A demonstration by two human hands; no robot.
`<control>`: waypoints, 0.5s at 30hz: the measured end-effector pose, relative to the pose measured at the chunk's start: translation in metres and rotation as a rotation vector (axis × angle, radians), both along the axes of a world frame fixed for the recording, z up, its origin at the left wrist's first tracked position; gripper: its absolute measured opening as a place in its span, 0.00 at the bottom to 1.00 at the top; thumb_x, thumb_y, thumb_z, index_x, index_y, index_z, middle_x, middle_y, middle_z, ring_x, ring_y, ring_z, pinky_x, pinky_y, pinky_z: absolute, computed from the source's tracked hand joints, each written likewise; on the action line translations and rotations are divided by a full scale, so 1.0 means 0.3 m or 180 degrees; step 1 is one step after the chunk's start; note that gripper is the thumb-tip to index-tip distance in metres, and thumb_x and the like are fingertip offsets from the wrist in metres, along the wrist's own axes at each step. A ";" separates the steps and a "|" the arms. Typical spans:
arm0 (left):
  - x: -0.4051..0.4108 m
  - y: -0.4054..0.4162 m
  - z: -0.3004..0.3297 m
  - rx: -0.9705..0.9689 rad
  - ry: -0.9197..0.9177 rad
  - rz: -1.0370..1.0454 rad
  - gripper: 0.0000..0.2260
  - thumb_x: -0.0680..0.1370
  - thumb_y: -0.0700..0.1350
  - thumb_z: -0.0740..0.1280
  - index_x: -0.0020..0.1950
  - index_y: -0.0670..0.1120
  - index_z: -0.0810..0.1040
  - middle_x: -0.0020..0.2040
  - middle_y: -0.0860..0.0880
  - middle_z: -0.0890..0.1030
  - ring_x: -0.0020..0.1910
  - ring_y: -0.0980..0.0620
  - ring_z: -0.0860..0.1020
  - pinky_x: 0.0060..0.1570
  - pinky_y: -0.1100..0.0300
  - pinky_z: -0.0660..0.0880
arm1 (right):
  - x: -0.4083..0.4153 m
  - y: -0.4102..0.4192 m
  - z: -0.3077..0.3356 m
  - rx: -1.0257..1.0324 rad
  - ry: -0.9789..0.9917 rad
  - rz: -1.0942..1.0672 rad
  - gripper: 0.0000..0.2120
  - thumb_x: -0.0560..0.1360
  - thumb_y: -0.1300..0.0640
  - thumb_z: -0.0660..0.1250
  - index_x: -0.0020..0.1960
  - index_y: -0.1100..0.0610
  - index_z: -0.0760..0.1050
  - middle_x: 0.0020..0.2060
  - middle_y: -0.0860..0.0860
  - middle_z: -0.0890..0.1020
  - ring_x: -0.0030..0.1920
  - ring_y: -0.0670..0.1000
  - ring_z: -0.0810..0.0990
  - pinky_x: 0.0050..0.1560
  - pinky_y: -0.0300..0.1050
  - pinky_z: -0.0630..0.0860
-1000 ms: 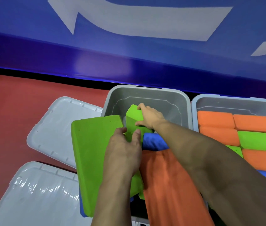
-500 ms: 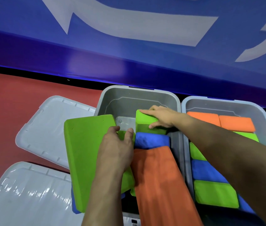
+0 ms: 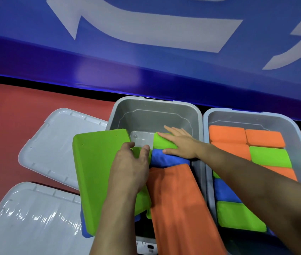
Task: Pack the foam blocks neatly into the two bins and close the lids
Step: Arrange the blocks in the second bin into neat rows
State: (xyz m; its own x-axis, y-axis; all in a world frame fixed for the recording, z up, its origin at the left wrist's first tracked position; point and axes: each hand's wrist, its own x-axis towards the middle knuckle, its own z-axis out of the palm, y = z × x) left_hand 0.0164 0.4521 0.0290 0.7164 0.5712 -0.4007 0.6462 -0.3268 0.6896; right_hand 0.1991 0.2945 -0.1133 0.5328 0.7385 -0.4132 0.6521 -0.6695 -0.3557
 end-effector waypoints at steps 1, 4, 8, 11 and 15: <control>0.000 0.000 0.001 -0.0008 -0.0001 -0.0005 0.26 0.82 0.57 0.65 0.76 0.45 0.70 0.71 0.42 0.76 0.68 0.43 0.76 0.67 0.50 0.72 | -0.026 0.004 0.032 0.0264 0.0027 -0.0045 0.32 0.79 0.35 0.63 0.80 0.40 0.59 0.79 0.50 0.61 0.78 0.53 0.59 0.78 0.56 0.57; 0.000 0.000 0.003 -0.0019 -0.0016 -0.0020 0.26 0.82 0.57 0.65 0.75 0.44 0.70 0.71 0.41 0.76 0.69 0.43 0.76 0.68 0.50 0.72 | -0.111 -0.002 0.107 0.0346 0.0719 0.0118 0.25 0.76 0.36 0.68 0.68 0.46 0.76 0.59 0.46 0.77 0.61 0.48 0.74 0.66 0.50 0.71; -0.001 -0.003 0.002 0.0004 -0.0018 -0.0020 0.26 0.82 0.56 0.66 0.75 0.42 0.70 0.71 0.40 0.76 0.69 0.42 0.75 0.67 0.52 0.72 | -0.200 -0.046 0.153 -0.0348 0.1312 0.0322 0.33 0.72 0.34 0.72 0.72 0.47 0.70 0.61 0.43 0.77 0.59 0.44 0.77 0.63 0.39 0.73; 0.000 -0.011 0.003 -0.0008 -0.0015 -0.0040 0.26 0.82 0.55 0.66 0.75 0.42 0.70 0.71 0.40 0.76 0.69 0.42 0.76 0.67 0.52 0.72 | -0.201 -0.061 0.168 -0.0399 0.1400 0.0129 0.33 0.70 0.35 0.76 0.68 0.45 0.69 0.59 0.44 0.80 0.56 0.46 0.79 0.57 0.40 0.76; 0.002 -0.018 -0.003 0.0019 0.0007 -0.0092 0.26 0.82 0.55 0.65 0.75 0.42 0.70 0.71 0.40 0.76 0.69 0.42 0.75 0.67 0.53 0.71 | -0.168 -0.049 0.193 -0.0509 0.1549 0.0099 0.31 0.67 0.35 0.78 0.62 0.43 0.68 0.50 0.42 0.80 0.48 0.45 0.81 0.52 0.42 0.77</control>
